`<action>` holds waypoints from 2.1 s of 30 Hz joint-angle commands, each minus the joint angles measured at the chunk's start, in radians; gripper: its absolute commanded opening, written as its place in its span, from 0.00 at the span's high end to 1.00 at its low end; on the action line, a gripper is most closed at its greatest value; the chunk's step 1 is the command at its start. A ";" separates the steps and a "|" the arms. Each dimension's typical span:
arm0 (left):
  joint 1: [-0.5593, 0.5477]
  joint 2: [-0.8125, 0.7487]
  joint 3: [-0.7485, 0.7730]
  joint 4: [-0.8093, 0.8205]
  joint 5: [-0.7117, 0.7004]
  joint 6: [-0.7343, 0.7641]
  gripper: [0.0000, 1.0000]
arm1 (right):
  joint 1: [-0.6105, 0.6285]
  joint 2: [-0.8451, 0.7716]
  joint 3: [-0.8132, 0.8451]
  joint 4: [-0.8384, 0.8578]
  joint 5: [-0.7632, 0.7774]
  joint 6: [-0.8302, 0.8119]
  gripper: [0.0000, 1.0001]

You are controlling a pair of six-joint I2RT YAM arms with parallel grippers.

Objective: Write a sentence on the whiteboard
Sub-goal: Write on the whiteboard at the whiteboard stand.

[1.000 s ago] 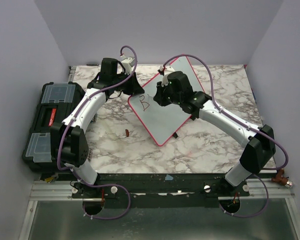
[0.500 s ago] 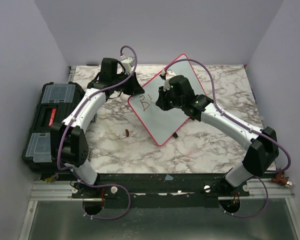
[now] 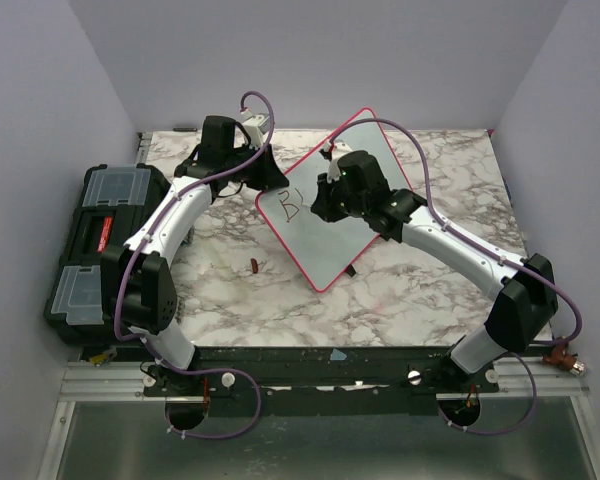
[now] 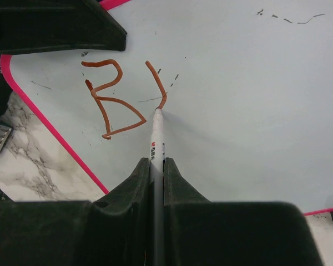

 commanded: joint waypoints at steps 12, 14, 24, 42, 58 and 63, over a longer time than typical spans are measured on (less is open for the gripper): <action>-0.026 -0.031 0.003 -0.031 -0.012 0.082 1.00 | 0.002 0.066 0.105 -0.050 0.115 0.015 0.99; -0.027 -0.029 0.004 -0.031 -0.012 0.082 1.00 | 0.002 0.071 0.117 -0.048 0.115 0.013 0.99; -0.028 -0.029 0.009 -0.036 -0.013 0.083 1.00 | 0.002 0.095 0.159 -0.036 0.100 0.016 0.99; -0.028 -0.025 0.019 -0.049 -0.022 0.086 1.00 | 0.002 0.018 0.191 -0.050 0.197 -0.003 0.99; -0.032 -0.032 0.015 -0.039 -0.017 0.065 1.00 | -0.014 -0.091 0.008 0.039 0.225 -0.017 0.99; -0.035 -0.029 0.030 -0.057 -0.036 0.062 1.00 | -0.019 -0.106 -0.009 0.054 0.218 -0.020 1.00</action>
